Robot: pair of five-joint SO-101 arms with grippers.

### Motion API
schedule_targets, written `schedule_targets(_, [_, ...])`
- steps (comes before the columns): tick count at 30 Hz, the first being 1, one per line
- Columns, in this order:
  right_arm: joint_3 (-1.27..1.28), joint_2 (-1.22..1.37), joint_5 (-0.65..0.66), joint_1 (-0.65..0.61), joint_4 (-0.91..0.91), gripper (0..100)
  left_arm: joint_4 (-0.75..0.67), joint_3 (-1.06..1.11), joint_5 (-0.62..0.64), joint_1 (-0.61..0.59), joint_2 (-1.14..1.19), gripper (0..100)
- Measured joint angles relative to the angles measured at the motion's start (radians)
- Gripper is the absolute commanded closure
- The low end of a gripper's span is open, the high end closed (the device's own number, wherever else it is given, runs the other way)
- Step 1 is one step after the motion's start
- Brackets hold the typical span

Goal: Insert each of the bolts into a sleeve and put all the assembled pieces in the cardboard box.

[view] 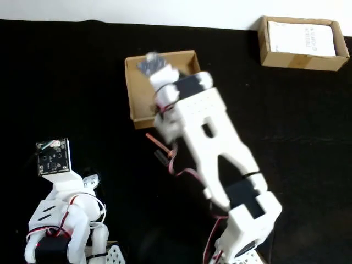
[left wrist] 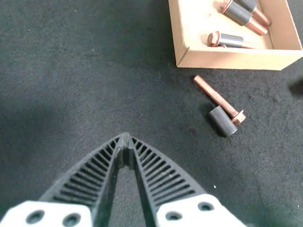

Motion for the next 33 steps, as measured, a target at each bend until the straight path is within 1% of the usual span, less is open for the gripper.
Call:
schedule_targets(3, [0.003, 0.000, -0.091, -0.052, 0.025, 85.7, 0.000, 0.000, 0.000, 0.000, 0.000, 99])
schedule_targets(7, [0.041, 0.000, -0.126, -0.112, -0.034, 85.7, -0.005, 0.028, 0.000, 0.000, 0.000, 99])
schedule_targets(11, [0.052, 0.044, -0.127, -0.141, -0.106, 85.7, -0.029, 0.061, 0.000, 0.000, 0.000, 99])
schedule_targets(15, [0.052, 0.121, -0.127, -0.144, -0.150, 85.7, -0.040, 0.077, 0.000, -0.006, 0.000, 99])
schedule_targets(19, [0.052, 0.190, -0.127, -0.144, -0.170, 85.7, -0.043, 0.083, 0.000, -0.074, -0.002, 99])
schedule_targets(23, [0.052, 0.236, -0.127, -0.144, -0.184, 85.7, -0.043, 0.083, 0.000, -0.117, -0.002, 99])
schedule_targets(28, [0.054, 0.299, -0.127, -0.144, -0.229, 85.7, -0.043, 0.087, 0.000, -0.121, -0.003, 99])
schedule_targets(33, [0.054, 0.370, -0.127, -0.144, -0.264, 86.0, -0.043, 0.144, 0.000, -0.124, 0.000, 99])
